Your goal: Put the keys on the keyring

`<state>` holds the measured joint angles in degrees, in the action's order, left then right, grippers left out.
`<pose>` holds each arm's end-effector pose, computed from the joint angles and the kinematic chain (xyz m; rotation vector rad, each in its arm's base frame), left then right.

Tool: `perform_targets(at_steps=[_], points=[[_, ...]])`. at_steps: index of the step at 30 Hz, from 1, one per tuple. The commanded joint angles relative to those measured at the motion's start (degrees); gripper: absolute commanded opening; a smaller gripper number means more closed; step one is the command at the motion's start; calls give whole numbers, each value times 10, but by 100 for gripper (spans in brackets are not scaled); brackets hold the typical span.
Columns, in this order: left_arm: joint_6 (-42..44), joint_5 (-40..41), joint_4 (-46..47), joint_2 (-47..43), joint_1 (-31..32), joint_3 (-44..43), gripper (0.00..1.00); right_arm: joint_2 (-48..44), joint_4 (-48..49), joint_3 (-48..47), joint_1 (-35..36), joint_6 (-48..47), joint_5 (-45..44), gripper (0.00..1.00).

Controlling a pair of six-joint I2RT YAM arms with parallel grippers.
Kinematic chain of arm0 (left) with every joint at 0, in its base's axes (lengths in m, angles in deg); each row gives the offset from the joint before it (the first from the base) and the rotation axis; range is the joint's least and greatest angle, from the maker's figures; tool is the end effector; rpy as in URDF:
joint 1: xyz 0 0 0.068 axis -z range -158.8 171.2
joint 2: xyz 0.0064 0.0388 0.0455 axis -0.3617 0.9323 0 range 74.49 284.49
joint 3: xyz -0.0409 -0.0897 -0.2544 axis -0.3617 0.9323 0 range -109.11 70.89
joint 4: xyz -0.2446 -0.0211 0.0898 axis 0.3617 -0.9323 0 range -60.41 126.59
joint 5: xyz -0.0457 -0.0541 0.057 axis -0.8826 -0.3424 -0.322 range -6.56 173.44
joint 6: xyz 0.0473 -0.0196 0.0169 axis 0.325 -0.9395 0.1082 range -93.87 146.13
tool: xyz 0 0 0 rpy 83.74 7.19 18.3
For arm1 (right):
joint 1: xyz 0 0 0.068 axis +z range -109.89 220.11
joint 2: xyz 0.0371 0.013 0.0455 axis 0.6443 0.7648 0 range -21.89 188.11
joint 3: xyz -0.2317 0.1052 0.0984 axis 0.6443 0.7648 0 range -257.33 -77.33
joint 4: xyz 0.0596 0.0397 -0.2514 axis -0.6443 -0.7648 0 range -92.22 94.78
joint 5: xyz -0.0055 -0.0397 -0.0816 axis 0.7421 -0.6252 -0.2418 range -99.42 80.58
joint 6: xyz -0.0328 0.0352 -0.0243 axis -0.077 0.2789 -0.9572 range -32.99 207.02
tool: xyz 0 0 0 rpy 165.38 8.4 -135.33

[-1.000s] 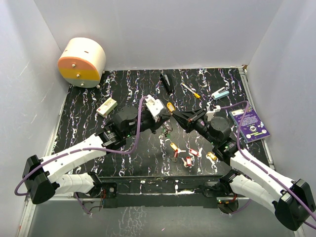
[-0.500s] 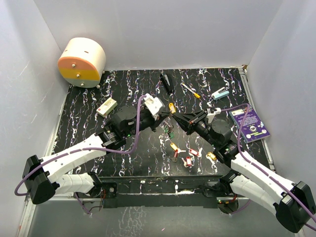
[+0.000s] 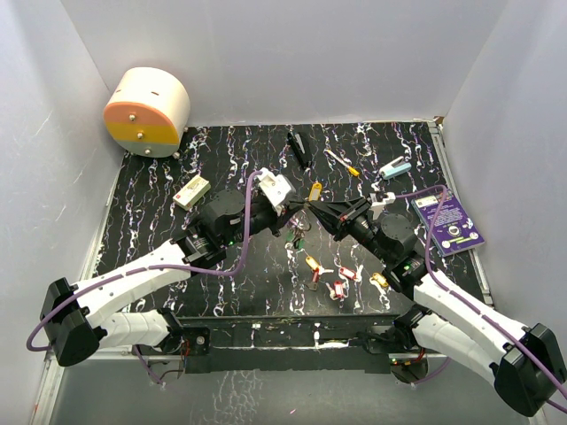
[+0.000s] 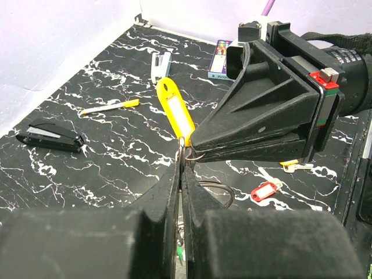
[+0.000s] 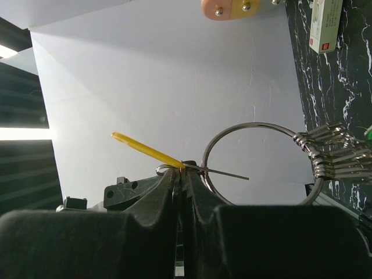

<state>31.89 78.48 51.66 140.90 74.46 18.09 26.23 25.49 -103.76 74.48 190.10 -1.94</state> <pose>0.1626 -0.2230 0.3589 0.8441 1.3483 -0.7194 0.1649 0.1182 0.2734 1.0113 1.7047 1.8589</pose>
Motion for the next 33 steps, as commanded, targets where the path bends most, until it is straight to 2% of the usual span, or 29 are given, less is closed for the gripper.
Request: perform_targets(at_steps=[1,22,33], points=[[-8,-10,33,-19,1,-1,0,-1,54,0,-1,9,6,8],[-38,-37,18,-19,0,-19,0,7,76,11,-1,12,4,8],[-19,-10,21,-20,0,-16,0,-1,75,14,-1,15,3,8]])
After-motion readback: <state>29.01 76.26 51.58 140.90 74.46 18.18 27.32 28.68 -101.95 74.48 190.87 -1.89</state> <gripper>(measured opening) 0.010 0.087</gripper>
